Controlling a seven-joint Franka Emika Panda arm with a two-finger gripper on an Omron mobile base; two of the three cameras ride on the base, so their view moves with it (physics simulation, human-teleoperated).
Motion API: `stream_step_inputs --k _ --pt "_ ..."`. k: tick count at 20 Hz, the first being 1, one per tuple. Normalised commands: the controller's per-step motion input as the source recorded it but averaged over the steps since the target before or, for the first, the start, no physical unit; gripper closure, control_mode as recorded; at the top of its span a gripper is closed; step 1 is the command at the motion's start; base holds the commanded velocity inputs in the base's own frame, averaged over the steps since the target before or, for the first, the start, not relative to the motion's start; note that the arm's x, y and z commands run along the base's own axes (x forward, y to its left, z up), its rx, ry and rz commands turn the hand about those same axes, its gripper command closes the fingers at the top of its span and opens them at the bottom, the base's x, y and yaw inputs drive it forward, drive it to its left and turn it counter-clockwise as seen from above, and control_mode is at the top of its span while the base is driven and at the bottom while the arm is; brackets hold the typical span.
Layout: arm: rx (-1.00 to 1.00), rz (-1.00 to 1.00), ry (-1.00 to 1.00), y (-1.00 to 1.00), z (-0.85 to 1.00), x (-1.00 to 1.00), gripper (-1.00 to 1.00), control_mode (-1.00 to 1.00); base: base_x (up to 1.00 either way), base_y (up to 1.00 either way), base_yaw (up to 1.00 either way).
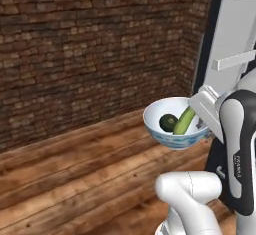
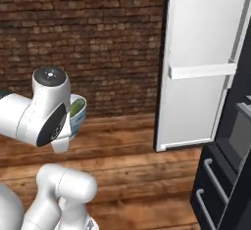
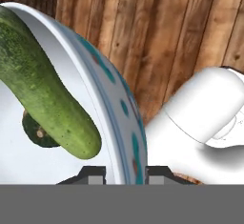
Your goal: Place the bowl with the cucumber and squash on the top shelf of the fridge. Place the bowl with the steak and chicken drumstick on the second highest shelf of the fridge.
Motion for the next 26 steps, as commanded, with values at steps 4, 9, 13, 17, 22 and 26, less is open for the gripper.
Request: stream_step_inputs --k 4,9,13,17,22,26 --pt "0.0 0.0 0.0 0.0 0.0 0.0 1.0 1.0 0.73 0.5 -0.7" --pt "0.0 0.0 0.0 0.0 0.0 0.0 1.0 1.0 0.27 0.25 -0.83" --pt "0.0 0.0 0.0 0.0 0.0 0.0 1.0 1.0 0.01 0.0 -0.91" --pt "0.0 0.0 0.0 0.0 0.0 0.0 1.0 1.0 0.18 0.01 -0.87" --pt "0.0 0.0 0.0 0.0 0.0 0.0 1.0 1.0 0.61 0.17 -0.61" --pt "0.0 0.0 0.0 0.0 0.0 0.0 1.0 1.0 0.58 0.16 -0.25"
